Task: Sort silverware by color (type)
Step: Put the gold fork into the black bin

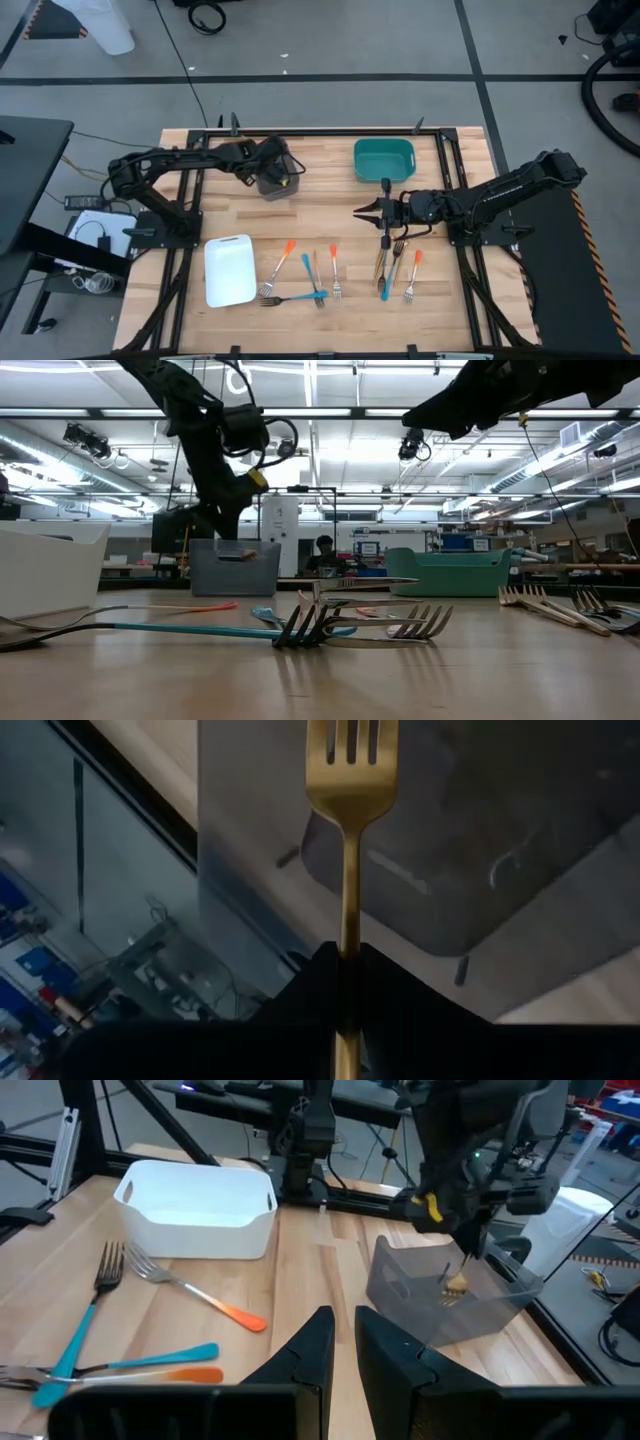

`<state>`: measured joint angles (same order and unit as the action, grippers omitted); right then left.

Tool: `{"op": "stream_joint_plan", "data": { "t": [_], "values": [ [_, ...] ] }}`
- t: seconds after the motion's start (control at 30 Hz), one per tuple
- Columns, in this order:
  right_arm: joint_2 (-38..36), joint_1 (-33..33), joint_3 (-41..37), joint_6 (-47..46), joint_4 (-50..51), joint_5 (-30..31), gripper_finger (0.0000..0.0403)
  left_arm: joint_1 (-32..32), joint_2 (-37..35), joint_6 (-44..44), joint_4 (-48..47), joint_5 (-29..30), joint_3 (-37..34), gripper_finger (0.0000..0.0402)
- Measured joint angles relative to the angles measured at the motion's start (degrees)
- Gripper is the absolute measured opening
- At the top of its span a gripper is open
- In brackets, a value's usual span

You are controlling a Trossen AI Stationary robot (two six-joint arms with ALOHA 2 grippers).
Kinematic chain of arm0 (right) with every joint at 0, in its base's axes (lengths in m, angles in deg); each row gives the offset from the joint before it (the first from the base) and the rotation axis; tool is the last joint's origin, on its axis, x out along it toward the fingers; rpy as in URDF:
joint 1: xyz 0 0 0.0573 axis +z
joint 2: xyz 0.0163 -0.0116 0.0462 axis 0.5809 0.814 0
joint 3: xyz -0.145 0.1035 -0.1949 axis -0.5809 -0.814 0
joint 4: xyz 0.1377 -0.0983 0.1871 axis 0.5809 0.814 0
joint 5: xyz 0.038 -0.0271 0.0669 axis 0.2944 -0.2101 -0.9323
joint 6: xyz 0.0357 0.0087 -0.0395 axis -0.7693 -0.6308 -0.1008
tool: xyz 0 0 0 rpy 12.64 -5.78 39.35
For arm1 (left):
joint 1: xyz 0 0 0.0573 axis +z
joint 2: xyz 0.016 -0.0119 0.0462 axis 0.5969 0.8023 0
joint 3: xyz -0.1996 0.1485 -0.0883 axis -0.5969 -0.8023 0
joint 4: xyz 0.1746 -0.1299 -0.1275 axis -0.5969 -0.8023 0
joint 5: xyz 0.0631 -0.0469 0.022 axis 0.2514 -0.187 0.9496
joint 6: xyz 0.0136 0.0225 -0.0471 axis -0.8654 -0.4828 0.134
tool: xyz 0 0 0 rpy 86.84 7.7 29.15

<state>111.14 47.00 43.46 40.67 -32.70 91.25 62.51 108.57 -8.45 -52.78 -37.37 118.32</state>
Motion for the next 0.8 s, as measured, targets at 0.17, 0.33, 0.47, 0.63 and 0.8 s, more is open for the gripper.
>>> {"op": "stream_joint_plan", "data": {
  "t": [0.17, 0.33, 0.47, 0.63, 0.8],
  "values": [
    [0.0, 0.0, 0.0, -0.85, -0.08, 0.0, 0.0055, 0.01, 1.78, -0.01, -0.25, -2.4, 0.6, 0.0034],
    [0.0, 0.0, 0.0, -0.99, -0.02, 0.0, 0.0055, -0.03, 3.07, 1.47, -1.24, -4.88, 0.56, 0.0034],
    [0.0, 0.0, 0.0, -0.99, -0.05, -0.03, 0.0055, -0.52, 3.42, 2.38, -1.01, -6.69, 0.56, 0.0034],
    [0.0, 0.0, 0.02, -0.99, -0.3, -0.28, 0.0055, -1.65, 3.71, 2.62, -1.21, -7.1, 0.56, 0.0034],
    [0.0, 0.0, 0.02, -0.99, -0.52, -0.68, 0.0055, -1.7, 3.71, 3.05, -0.29, -7.6, 0.56, 0.0034]
  ]
}}
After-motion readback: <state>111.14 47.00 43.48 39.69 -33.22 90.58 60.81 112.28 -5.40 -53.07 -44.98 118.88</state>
